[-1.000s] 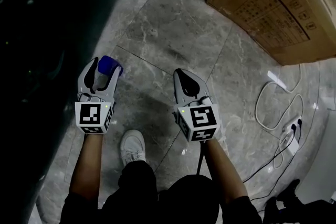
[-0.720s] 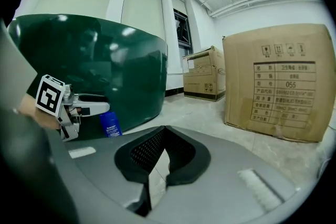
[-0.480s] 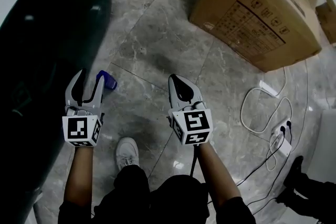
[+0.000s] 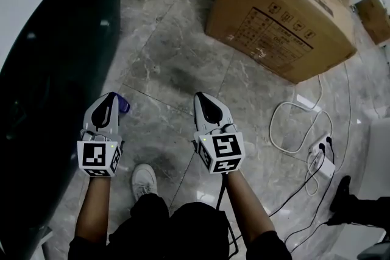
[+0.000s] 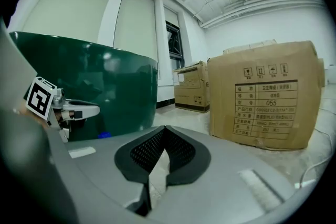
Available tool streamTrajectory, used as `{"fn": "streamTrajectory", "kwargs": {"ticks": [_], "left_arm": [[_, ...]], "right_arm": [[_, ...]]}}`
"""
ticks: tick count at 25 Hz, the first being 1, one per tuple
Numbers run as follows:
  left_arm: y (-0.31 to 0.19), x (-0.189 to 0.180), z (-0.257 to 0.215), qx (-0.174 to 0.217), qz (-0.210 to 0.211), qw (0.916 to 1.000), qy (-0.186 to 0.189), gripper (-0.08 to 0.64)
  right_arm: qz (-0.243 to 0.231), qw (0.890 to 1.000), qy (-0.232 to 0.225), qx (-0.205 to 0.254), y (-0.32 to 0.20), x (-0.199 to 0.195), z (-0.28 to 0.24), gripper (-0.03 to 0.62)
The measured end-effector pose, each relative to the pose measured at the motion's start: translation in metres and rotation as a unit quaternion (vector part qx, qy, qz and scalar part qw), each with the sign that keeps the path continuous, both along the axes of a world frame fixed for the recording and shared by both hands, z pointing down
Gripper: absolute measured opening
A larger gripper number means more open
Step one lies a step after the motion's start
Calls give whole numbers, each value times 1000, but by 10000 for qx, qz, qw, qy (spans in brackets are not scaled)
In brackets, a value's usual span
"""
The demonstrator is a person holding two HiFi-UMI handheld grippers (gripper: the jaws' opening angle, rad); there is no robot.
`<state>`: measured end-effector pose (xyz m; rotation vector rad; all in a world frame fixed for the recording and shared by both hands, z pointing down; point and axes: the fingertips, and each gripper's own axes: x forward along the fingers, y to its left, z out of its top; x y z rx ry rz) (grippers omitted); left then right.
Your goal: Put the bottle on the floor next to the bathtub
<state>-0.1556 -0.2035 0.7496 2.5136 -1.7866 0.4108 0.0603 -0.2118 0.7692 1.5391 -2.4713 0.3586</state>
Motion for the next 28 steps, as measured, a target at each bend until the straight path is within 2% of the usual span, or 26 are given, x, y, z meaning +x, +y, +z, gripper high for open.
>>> {"fn": "streamTrajectory", "kwargs": {"ticks": [1,9,16,24,28], "left_arm": [[0,0,3,-72,-8,10000,6,0],[2,7,11,-319,88,9995,-18,0],[-2,21,-6,-366,265,9990,10,0],[-5,36,-69,-463,492,9977,24,0],[0,49,-101,-683,726,9950,-102,0]], "right_arm": [[26,10000,-23,-9,1,2,-1,26],[173,9997,-160,-44,9,14,-7,26],[261,9995,-151,131,10,18,-41,26],[408,9990,-197,57,9,21,-110,26],[446,9986,-245,-105,7,15,-152,26]]}}
